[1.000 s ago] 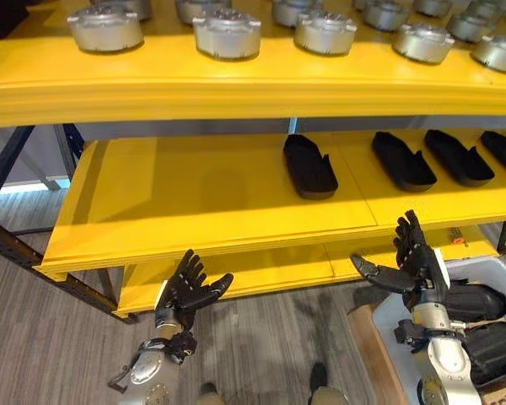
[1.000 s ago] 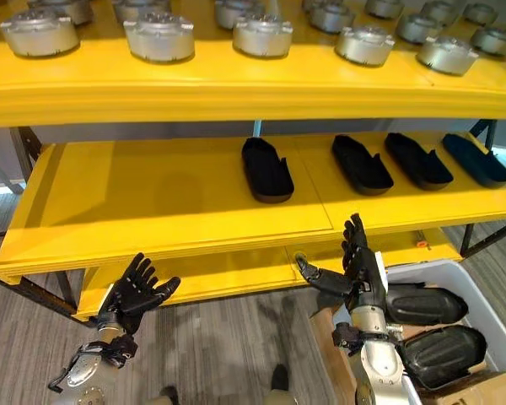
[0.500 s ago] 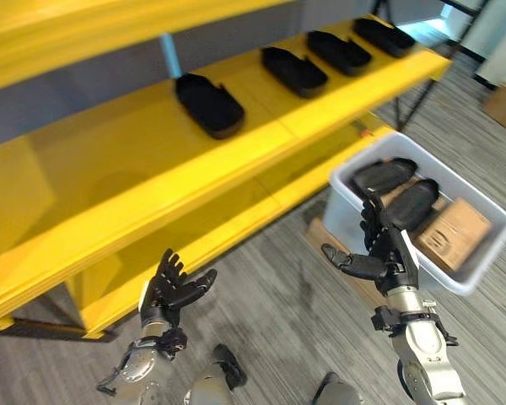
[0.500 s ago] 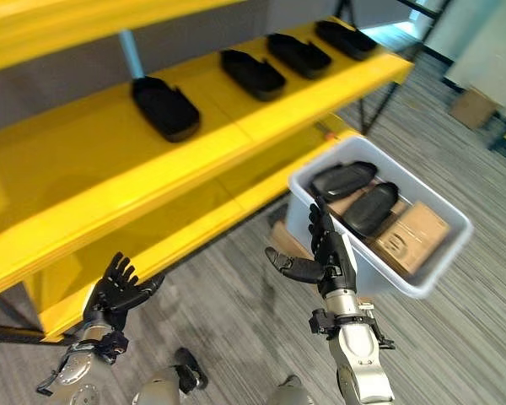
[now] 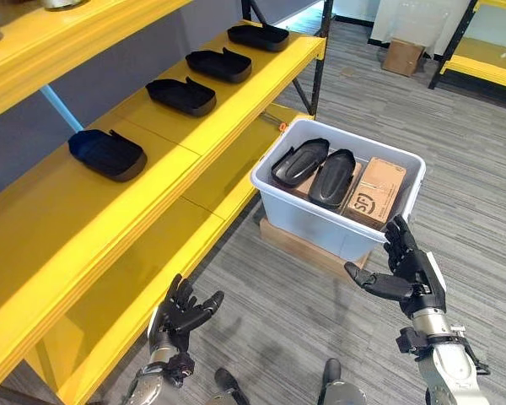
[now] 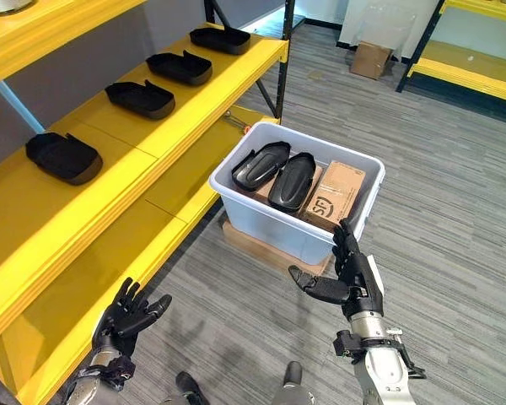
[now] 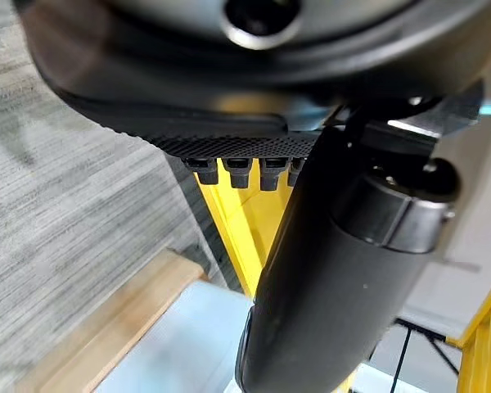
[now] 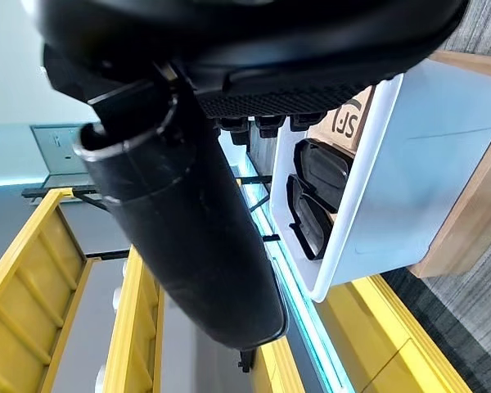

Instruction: Move parts from the plastic box to the shelf.

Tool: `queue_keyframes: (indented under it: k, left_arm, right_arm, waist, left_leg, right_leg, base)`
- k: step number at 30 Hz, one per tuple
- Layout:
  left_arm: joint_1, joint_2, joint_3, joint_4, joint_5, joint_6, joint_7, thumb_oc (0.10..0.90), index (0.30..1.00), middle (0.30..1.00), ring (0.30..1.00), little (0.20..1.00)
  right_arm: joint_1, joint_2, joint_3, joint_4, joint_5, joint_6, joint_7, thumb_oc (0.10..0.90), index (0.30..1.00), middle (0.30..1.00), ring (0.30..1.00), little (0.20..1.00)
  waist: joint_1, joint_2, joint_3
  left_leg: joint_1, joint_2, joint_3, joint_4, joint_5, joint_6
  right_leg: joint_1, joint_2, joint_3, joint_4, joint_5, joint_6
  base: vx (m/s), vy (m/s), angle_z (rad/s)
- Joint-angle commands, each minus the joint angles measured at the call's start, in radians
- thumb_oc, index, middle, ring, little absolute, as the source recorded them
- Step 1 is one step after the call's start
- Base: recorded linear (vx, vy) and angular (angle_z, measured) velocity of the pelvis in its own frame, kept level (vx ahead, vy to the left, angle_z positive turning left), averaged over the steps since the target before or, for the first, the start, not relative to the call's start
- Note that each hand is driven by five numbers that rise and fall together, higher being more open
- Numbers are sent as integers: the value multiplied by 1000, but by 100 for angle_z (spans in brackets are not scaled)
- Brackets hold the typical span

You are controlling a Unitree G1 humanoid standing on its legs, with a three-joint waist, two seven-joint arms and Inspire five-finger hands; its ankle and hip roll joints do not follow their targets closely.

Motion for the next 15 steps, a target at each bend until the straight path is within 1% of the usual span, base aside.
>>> queue_keyframes:
  k: [1,4,5,6,7,8,9,10,11,12,13,14,15]
  left_arm:
    - [-61,52,27,-129,-19,-84,-42,900,1000,1000,1000,1000]
    - [-88,53,14,-131,-12,-93,-33,900,1000,1000,1000,1000]
    - [-112,50,12,-123,-8,-103,-17,900,1000,1000,1000,1000]
    - [-115,47,14,-118,-12,-104,-13,900,1000,1000,1000,1000]
    - [-118,46,14,-113,-16,-107,-6,900,1000,1000,1000,1000]
    - [-118,47,17,-113,-14,-108,1,900,1000,1000,1000,1000]
    - [-118,43,18,-115,-14,-105,4,900,1000,1000,1000,1000]
    - [-119,39,17,-119,-13,-104,4,900,1000,1000,1000,1000]
    - [-119,40,17,-119,-13,-104,4,900,1000,1000,1000,1000]
    - [-107,34,28,-127,-15,-102,1,900,1000,1000,1000,1000]
    - [-104,34,31,-127,-15,-105,5,900,1000,1000,1000,1000]
    - [-103,37,35,-123,-11,-107,13,900,1000,1000,1000,1000]
    - [-103,37,35,-123,-11,-107,13,900,1000,1000,1000,1000]
  right_arm:
    - [-67,-11,-80,-152,13,-114,12,900,1000,1000,1000,1000]
    - [-69,-19,-85,-148,14,-120,5,900,1000,1000,1000,1000]
    - [-71,-24,-90,-145,19,-125,-1,900,1000,1000,1000,1000]
    - [-72,-26,-88,-143,24,-124,1,900,1000,1000,1000,1000]
    - [-77,-33,-82,-140,28,-125,1,900,1000,1000,1000,1000]
    - [-89,-44,-73,-133,23,-124,-1,900,1000,1000,1000,1000]
    - [-102,-53,-64,-125,22,-123,-1,900,1000,1000,1000,1000]
    - [-113,-61,-56,-115,20,-122,-1,900,1000,1000,1000,1000]
    - [-114,-60,-56,-114,20,-123,-1,900,1000,1000,1000,1000]
    - [-126,-66,-50,-116,22,-120,6,900,1000,1000,1000,1000]
    - [-133,-64,-43,-112,29,-121,7,900,1000,1000,1000,1000]
    - [-143,-64,-33,-102,26,-122,1,900,1000,1000,1000,1000]
    - [-144,-64,-33,-101,26,-122,1,900,1000,1000,1000,1000]
  waist:
    - [-31,-18,21]
    - [-44,-12,30]
    - [-51,-12,35]
    - [-48,-16,38]
    - [-34,-25,44]
    - [-5,-34,58]
    - [17,-44,68]
    - [39,-60,79]
    - [35,-61,79]
    - [54,-79,94]
    - [67,-81,103]
    - [86,-79,114]
    - [84,-79,115]
  left_leg:
    - [84,143,-11,89,-49,-111]
    - [91,156,-14,82,-24,-117]
    - [86,173,-28,95,6,-126]
    - [80,178,-44,115,17,-125]
    - [65,176,-92,153,29,-120]
    - [34,149,-189,187,39,-109]
    - [-7,95,-282,204,14,-90]
    - [-68,38,-352,220,-30,-72]
    - [-74,35,-357,228,-36,-69]
    - [-147,-1,-386,202,-45,-40]
    - [-183,-10,-406,192,-31,-43]
    - [-221,-31,-454,161,3,-53]
    - [-221,-32,-456,160,4,-53]
  right_leg:
    - [-10,-9,59,46,-106,18]
    - [-52,13,94,103,-138,-3]
    - [-70,38,117,128,-161,-23]
    - [-73,51,130,136,-171,-32]
    - [-75,69,149,140,-184,-45]
    - [-70,83,165,135,-190,-56]
    - [-58,90,178,120,-193,-62]
    - [-42,91,184,104,-192,-65]
    - [-41,89,180,104,-193,-63]
    - [-32,99,182,84,-179,-71]
    - [-30,103,185,82,-181,-71]
    - [-25,110,189,81,-183,-70]
    - [-24,110,187,81,-184,-70]
  base:
    - [26,-119,-7]
    - [29,-149,-18]
    - [67,-221,-23]
    - [80,-246,-20]
    - [57,-176,-18]
    - [45,-170,-51]
    - [36,-181,-75]
    - [27,-113,-88]
    - [3,-135,-40]
    - [15,-71,-9]
    - [58,-62,15]
    - [70,11,-2]
    - [215,136,-23]
